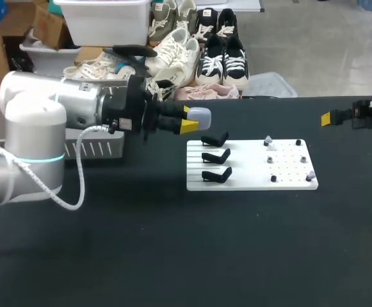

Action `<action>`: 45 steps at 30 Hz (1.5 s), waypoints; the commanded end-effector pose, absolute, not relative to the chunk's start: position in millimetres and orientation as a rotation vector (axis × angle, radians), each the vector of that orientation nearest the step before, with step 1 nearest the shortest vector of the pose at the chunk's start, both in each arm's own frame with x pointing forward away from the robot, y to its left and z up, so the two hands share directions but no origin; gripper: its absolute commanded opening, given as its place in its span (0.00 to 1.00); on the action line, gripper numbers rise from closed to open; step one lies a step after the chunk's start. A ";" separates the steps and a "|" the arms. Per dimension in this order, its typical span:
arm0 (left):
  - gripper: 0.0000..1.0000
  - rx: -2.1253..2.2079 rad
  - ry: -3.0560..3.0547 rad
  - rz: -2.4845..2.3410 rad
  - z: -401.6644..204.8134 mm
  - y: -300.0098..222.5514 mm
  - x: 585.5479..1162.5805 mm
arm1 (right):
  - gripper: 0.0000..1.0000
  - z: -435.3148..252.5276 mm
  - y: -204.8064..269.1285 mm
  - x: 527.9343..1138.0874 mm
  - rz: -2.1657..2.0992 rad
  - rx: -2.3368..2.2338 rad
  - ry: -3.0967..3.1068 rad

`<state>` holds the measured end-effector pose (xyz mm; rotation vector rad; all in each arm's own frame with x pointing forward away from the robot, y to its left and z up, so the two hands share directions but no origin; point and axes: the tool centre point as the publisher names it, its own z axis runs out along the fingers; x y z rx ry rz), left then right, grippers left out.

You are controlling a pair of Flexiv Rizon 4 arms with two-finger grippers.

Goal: Pick up each earbud case from the left stands, insert the matching earbuds, close the lid, and place the case in the box.

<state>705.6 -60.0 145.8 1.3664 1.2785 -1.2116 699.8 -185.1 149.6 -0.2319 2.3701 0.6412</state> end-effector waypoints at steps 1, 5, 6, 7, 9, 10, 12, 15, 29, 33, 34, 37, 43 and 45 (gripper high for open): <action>0.00 1.316 1.311 -1.145 149.0 -53.4 683.6 | 1.00 149.4 -186.0 700.4 0.645 -0.235 2.370; 0.00 1.310 1.322 -1.167 157.1 -46.4 677.1 | 1.00 149.4 -186.0 700.4 0.645 -0.235 2.370; 0.00 1.304 1.334 -1.177 159.5 -43.2 676.3 | 1.00 149.4 -186.0 700.4 0.645 -0.235 2.370; 0.00 1.304 1.334 -1.177 159.5 -43.2 676.3 | 1.00 149.4 -186.0 700.4 0.645 -0.235 2.370; 0.00 1.304 1.334 -1.177 159.5 -43.2 676.3 | 1.00 149.4 -186.0 700.4 0.645 -0.235 2.370; 0.00 1.304 1.334 -1.177 159.5 -43.2 676.3 | 1.00 149.4 -186.0 700.4 0.645 -0.235 2.370; 0.00 1.304 1.334 -1.177 159.5 -43.2 676.3 | 1.00 149.4 -186.0 700.4 0.645 -0.235 2.370; 0.00 1.304 1.334 -1.177 159.5 -43.2 676.3 | 1.00 149.4 -186.0 700.4 0.645 -0.235 2.370; 0.00 1.304 1.334 -1.177 159.5 -43.2 676.3 | 1.00 149.4 -186.0 700.4 0.645 -0.235 2.370; 0.00 1.257 1.335 -1.170 156.8 -46.9 671.1 | 1.00 149.2 -184.5 697.8 0.658 -0.266 2.350; 0.00 1.231 1.334 -1.160 155.7 -49.9 669.5 | 1.00 149.0 -183.7 696.5 0.640 -0.280 2.345; 0.00 1.191 1.313 -1.147 155.9 -59.1 668.4 | 1.00 154.1 -176.6 686.5 0.625 -0.338 2.324; 0.00 1.226 1.260 -1.174 158.9 -75.8 665.6 | 1.00 173.0 -155.9 662.8 0.635 -0.441 2.257; 0.00 1.239 1.249 -1.182 159.5 -79.9 664.4 | 1.00 181.1 -148.6 654.3 0.634 -0.480 2.230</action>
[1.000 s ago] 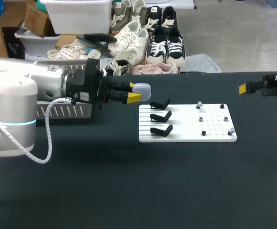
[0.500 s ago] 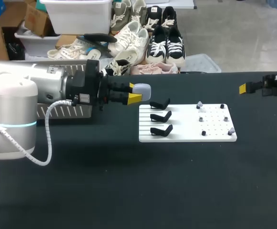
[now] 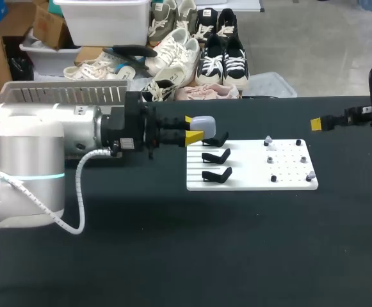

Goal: Pick up each earbud case from the left stands, insert the matching earbuds, close the lid, and place the case in the box.

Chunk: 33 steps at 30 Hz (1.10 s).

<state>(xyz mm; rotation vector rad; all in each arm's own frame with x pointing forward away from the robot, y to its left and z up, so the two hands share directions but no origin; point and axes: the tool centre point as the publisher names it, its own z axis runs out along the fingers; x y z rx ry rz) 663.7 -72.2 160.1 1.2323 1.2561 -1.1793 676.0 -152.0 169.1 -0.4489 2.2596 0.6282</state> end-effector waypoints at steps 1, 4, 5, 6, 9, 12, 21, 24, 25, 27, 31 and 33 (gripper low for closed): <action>0.00 1.248 1.241 -1.190 159.5 -82.0 663.8 | 1.00 184.1 -146.1 651.3 0.635 -0.493 2.218; 0.00 1.266 1.231 -1.213 157.1 -87.9 661.8 | 1.00 193.9 -134.5 639.7 0.656 -0.539 2.182; 0.00 1.274 1.227 -1.223 156.3 -89.8 661.0 | 1.00 196.7 -130.2 635.6 0.658 -0.558 2.171; 0.00 1.281 1.224 -1.230 155.6 -91.6 660.1 | 1.00 199.1 -126.2 632.0 0.659 -0.572 2.163; 0.00 1.292 1.220 -1.244 153.3 -95.6 658.9 | 1.00 204.7 -112.7 622.4 0.639 -0.643 2.148; 0.00 1.304 1.214 -1.255 151.6 -98.8 658.6 | 1.00 208.7 -98.8 613.1 0.596 -0.719 2.145; 0.00 1.335 1.197 -1.279 149.6 -107.9 655.3 | 1.00 212.4 -64.9 597.5 0.561 -0.859 2.139; 0.00 1.342 1.193 -1.290 147.2 -108.9 653.4 | 1.00 209.4 -52.8 595.4 0.565 -0.894 2.144; 0.00 1.343 1.193 -1.291 146.7 -108.9 653.1 | 1.00 208.7 -48.9 595.0 0.562 -0.903 2.146; 0.00 1.341 1.191 -1.295 146.3 -108.9 652.9 | 1.00 208.0 -41.7 595.1 0.567 -0.922 2.145; 0.00 1.327 1.187 -1.294 146.1 -108.3 652.6 | 1.00 207.6 -30.0 597.0 0.585 -0.942 2.142; 0.00 1.326 1.184 -1.289 146.0 -107.9 651.8 | 1.00 207.1 -24.9 598.2 0.591 -0.950 2.141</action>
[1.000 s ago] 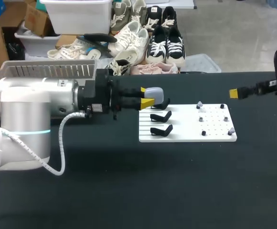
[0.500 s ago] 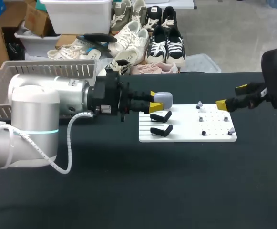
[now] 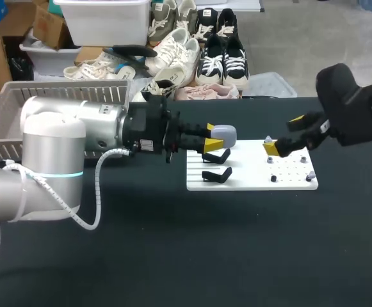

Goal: Pick up each earbud case from the left stands, insert the matching earbuds, close the lid, and place the case in the box.

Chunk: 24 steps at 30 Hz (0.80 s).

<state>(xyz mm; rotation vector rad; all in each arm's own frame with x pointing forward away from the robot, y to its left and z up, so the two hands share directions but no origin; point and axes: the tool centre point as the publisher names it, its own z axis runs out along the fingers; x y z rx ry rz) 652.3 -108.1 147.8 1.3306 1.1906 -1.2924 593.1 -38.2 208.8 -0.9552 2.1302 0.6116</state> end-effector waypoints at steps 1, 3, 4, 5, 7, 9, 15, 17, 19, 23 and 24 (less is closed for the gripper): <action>0.00 1.326 1.183 -1.288 146.1 -107.8 651.5 | 1.00 206.8 -22.6 598.7 0.593 -0.955 2.142; 0.00 1.326 1.176 -1.276 146.1 -107.5 651.3 | 1.00 206.0 -18.4 599.3 0.599 -0.960 2.143; 0.00 1.325 1.176 -1.275 146.3 -107.0 651.1 | 1.00 205.8 -16.6 599.5 0.602 -0.962 2.144; 0.00 1.323 1.171 -1.274 147.2 -106.6 651.0 | 1.00 205.8 -15.6 599.5 0.603 -0.964 2.144; 0.00 1.338 1.156 -1.260 149.1 -106.7 650.7 | 1.00 205.5 -14.0 599.4 0.606 -0.967 2.146; 0.00 1.341 1.152 -1.255 149.4 -106.8 650.6 | 1.00 205.2 -13.5 599.1 0.611 -0.967 2.148; 0.00 1.365 1.142 -1.235 147.4 -107.6 649.6 | 1.00 202.6 -13.9 596.0 0.611 -0.960 2.162; 0.00 1.365 1.139 -1.235 146.9 -107.9 649.4 | 1.00 201.6 -14.1 595.0 0.610 -0.958 2.168; 0.00 1.367 1.136 -1.228 146.1 -108.5 649.3 | 1.00 200.5 -13.9 593.7 0.611 -0.955 2.175; 0.00 1.362 1.121 -1.224 144.5 -109.1 649.3 | 1.00 198.4 -12.4 591.9 0.606 -0.959 2.197; 0.00 1.362 1.119 -1.221 144.3 -109.1 649.4 | 1.00 198.2 -11.9 591.7 0.605 -0.961 2.199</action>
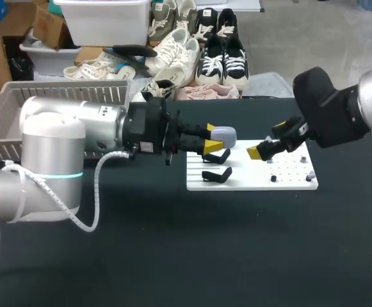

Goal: Pick up each earbud case from the left stands, insert the matching earbuds, close the lid, and place the case in the box.

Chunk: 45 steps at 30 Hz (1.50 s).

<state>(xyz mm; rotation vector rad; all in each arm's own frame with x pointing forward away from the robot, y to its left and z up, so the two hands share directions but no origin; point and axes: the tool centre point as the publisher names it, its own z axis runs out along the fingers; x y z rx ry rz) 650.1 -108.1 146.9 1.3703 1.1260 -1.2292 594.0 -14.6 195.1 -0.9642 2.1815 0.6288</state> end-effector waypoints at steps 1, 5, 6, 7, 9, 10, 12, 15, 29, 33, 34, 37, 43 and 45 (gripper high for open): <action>0.00 1.362 1.116 -1.220 143.9 -109.1 649.4 | 1.00 198.1 -11.4 591.5 0.604 -0.962 2.201; 0.00 1.371 1.103 -1.214 142.1 -109.0 649.7 | 1.00 198.1 -10.4 591.1 0.602 -0.962 2.208; 0.00 1.373 1.102 -1.212 142.0 -108.9 649.8 | 1.00 197.7 -10.2 591.0 0.602 -0.961 2.210; 0.00 1.375 1.101 -1.211 141.8 -108.8 649.9 | 1.00 197.2 -10.0 590.9 0.601 -0.960 2.212; 0.00 1.380 1.101 -1.206 141.5 -108.4 650.6 | 1.00 196.7 -9.9 591.0 0.601 -0.959 2.215; 0.00 1.381 1.101 -1.203 141.4 -108.1 651.2 | 1.00 196.3 -9.6 591.1 0.601 -0.958 2.216; 0.00 1.381 1.103 -1.200 141.7 -107.6 652.3 | 1.00 194.8 -8.7 591.9 0.603 -0.954 2.219; 0.00 1.380 1.103 -1.197 141.8 -107.4 652.7 | 1.00 191.8 -5.3 593.9 0.629 -0.949 2.235; 0.00 1.380 1.103 -1.197 141.8 -107.4 652.7 | 1.00 180.3 20.0 621.5 0.540 -1.010 2.275; 0.00 1.380 1.103 -1.197 141.8 -107.4 652.7 | 1.00 176.5 20.3 627.4 0.527 -1.002 2.290; 0.00 1.380 1.103 -1.197 141.8 -107.4 652.7 | 1.00 176.0 20.5 628.1 0.525 -1.002 2.293; 0.00 1.380 1.103 -1.197 141.8 -107.4 652.7 | 1.00 174.2 21.1 631.0 0.522 -0.998 2.302; 0.00 1.380 1.103 -1.197 141.8 -107.4 652.7 | 1.00 168.3 19.2 637.3 0.499 -0.973 2.325; 0.00 1.380 1.103 -1.197 141.8 -107.4 652.7 | 1.00 166.4 18.5 639.3 0.495 -0.965 2.331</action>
